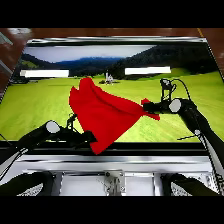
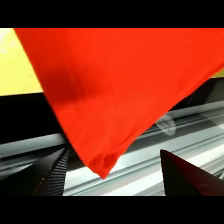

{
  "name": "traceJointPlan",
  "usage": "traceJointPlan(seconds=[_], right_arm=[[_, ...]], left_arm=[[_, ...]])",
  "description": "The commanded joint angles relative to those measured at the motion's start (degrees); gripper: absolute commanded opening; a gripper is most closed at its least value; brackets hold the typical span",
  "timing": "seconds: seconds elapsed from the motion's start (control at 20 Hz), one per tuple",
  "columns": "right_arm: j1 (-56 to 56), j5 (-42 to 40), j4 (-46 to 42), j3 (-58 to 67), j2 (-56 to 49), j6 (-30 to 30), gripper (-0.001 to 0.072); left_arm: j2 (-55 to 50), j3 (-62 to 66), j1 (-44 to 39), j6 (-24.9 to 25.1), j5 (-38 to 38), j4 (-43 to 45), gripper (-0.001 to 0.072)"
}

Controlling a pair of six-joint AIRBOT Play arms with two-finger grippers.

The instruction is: Fold the shirts.

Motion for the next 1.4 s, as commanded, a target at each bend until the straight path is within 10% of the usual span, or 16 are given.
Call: traceJointPlan(seconds=[0.0,0.25,0.45,0.7,0.95,1.35], right_arm=[[0.02,1.73,0.15,-0.02,-0.04,-0.2,0.007],[0.02,1.84,0.17,-0.02,-0.04,-0.22,0.007],[0.02,1.86,0.83,-0.02,-0.04,0.04,0.007],[0.02,1.51,4.37,0.11,3.43,0.0,0.007],[0.02,-0.87,-3.19,12.35,22.62,-0.02,0.0069],[0.02,-2.23,0.02,34.82,40.19,3.5,0.0069]], left_arm=[[-3.26,-1.38,-3.34,-0.33,4.52,-2.38,0.0709],[-6.23,-1.38,-3.21,-0.39,9.75,-7.8,0.0649],[-7.43,-0.7,-3.61,0.85,14.47,-10.51,0.0048],[1.64,6.32,-3.39,9.73,12.72,-0.48,0.0035],[26.43,32.76,6.56,-6.49,-0.39,40.02,0.0036],[39.56,67.54,13.94,-4.68,-13.62,43.34,0.0036]])
